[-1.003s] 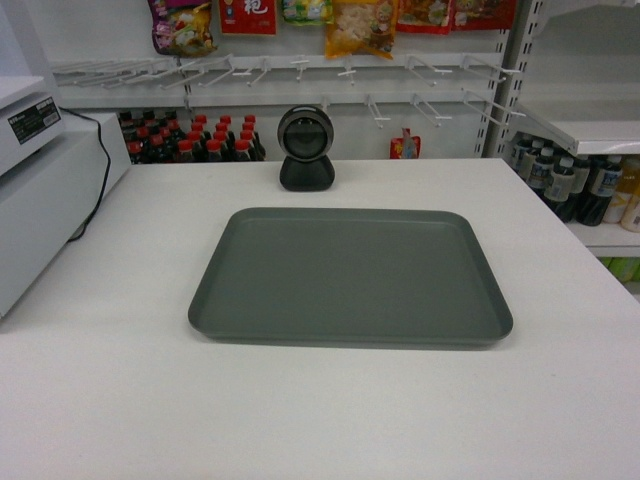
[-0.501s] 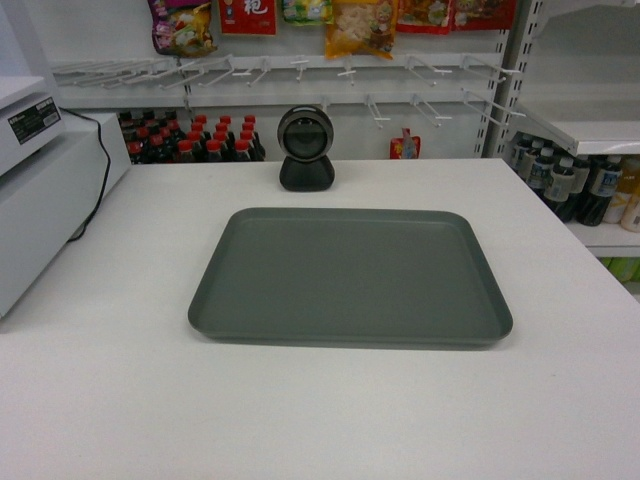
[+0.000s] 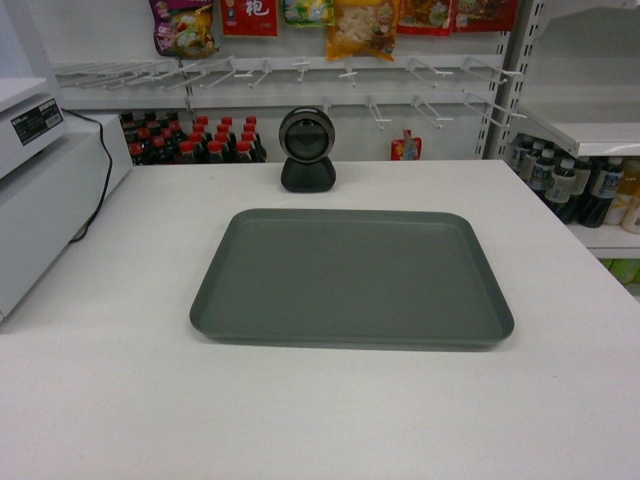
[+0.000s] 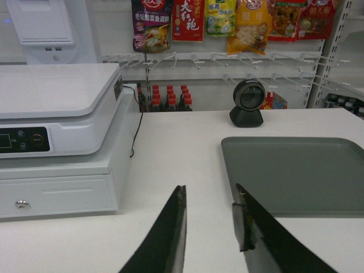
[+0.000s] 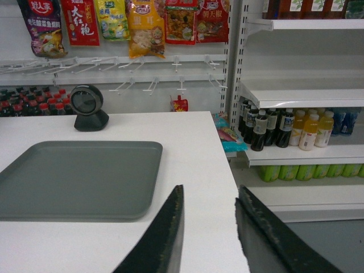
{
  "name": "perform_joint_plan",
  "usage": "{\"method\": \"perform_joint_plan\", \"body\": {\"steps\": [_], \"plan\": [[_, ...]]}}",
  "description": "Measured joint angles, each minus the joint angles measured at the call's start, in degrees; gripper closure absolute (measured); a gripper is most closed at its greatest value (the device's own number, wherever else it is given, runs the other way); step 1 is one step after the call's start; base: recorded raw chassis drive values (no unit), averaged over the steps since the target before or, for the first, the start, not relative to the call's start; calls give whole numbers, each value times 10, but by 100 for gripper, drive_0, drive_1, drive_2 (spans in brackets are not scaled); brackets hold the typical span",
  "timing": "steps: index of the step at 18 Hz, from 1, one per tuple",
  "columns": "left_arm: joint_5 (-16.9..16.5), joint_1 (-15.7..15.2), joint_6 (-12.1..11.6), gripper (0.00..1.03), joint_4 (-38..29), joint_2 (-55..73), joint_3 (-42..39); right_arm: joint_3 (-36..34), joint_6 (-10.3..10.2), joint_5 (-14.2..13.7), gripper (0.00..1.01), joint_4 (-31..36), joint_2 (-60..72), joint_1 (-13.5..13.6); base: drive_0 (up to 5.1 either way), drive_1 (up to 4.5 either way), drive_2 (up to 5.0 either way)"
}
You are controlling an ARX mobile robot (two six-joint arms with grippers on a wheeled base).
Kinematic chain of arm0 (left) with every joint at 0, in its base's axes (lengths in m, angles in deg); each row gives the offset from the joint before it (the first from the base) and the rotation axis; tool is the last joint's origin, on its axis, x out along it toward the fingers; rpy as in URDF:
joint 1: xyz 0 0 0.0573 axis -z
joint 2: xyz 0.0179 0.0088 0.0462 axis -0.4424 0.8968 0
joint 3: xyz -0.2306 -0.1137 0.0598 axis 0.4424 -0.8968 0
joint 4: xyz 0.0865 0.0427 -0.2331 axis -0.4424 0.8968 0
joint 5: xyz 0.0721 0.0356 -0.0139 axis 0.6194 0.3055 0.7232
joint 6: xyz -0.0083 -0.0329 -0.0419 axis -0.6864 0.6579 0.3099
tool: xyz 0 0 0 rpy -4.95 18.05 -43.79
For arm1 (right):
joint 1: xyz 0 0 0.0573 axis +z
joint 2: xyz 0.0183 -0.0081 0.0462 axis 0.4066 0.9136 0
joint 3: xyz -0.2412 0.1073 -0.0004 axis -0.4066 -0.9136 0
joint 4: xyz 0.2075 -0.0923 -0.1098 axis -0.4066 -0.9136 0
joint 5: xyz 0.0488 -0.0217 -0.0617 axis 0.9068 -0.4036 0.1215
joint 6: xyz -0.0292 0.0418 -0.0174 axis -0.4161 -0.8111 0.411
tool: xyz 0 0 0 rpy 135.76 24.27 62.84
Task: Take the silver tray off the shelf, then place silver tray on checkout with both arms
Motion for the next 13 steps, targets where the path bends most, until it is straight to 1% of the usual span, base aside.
{"method": "perform_joint_plan", "body": {"steps": [1, 5, 6, 9, 10, 12, 13], "plan": [[0, 0, 0, 66, 0, 0, 0, 0, 0, 0, 63, 0, 0, 0, 0, 0, 0], [0, 0, 0, 56, 0, 0, 0, 0, 0, 0, 52, 0, 0, 0, 0, 0, 0], [0, 0, 0, 50, 0, 0, 0, 0, 0, 0, 46, 0, 0, 0, 0, 0, 0], [0, 0, 0, 39, 0, 0, 0, 0, 0, 0, 36, 0, 0, 0, 0, 0, 0], [0, 0, 0, 32, 0, 0, 0, 0, 0, 0, 29, 0, 0, 0, 0, 0, 0], [0, 0, 0, 14, 0, 0, 0, 0, 0, 0, 9, 0, 0, 0, 0, 0, 0], [0, 0, 0, 9, 0, 0, 0, 0, 0, 0, 4, 0, 0, 0, 0, 0, 0]]}}
